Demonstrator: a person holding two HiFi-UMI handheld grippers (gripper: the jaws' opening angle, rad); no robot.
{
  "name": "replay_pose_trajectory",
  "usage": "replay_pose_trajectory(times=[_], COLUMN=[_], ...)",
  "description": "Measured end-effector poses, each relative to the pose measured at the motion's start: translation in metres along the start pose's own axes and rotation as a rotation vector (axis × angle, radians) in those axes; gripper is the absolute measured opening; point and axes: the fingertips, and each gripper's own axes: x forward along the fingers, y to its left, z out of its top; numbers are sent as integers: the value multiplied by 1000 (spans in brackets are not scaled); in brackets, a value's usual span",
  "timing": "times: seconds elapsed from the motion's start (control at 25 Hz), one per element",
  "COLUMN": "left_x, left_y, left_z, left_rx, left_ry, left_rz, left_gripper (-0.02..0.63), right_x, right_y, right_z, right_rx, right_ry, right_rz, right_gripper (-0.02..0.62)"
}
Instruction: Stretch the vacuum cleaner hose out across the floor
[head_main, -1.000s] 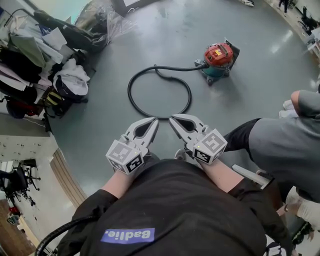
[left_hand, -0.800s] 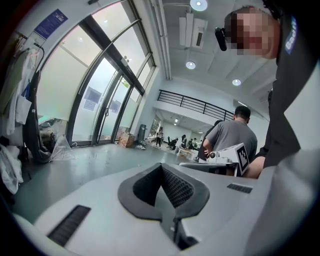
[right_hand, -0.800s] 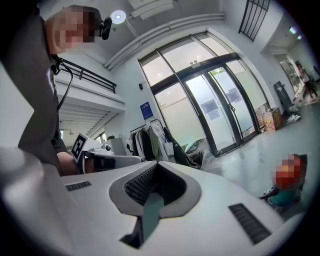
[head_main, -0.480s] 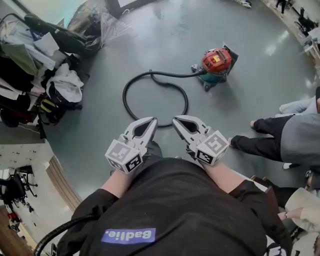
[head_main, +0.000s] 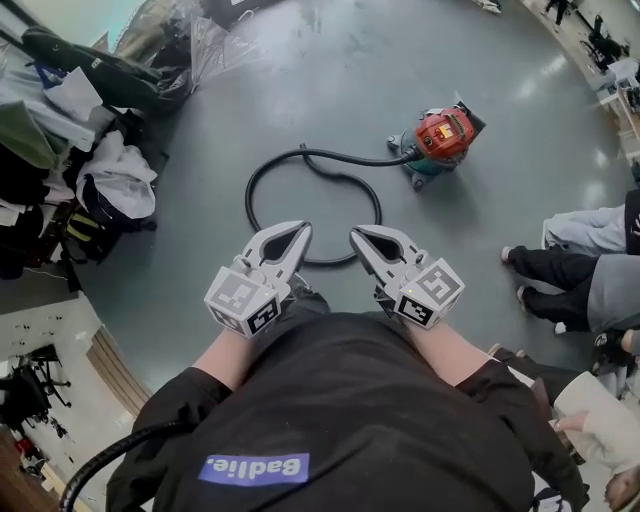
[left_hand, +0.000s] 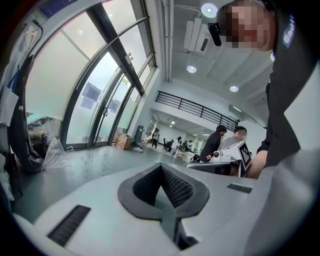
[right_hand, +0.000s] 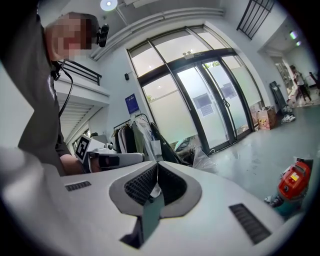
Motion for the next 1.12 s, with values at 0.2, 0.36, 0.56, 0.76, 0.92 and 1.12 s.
replay_pose_trajectory(times=[0.2,0.36,0.56,0.76,0.92,1.12], left_x=[1,7,27,59,114,183], left_y=[44,68,96,144,190,244], left_z=[10,12,26,49,56,55], left_rx=[-19,-48,-40,-16,4,-23], left_ry=[2,5,5,14,38,76], left_rz=[-3,13,50,133,223,300], left_gripper=[5,5,5,5,5,5], right_x=[43,61,86,138,175,215], right_y=[-7,-22,-56,-105,-173,-246], right_z=[9,16,29,49,54,62], right_rx=[-4,-3,12,25,39,36], right_ry=[27,43,47,44,76,138], right_rz=[2,7,34,131,216,326], right_gripper=[5,5,5,5,5,5])
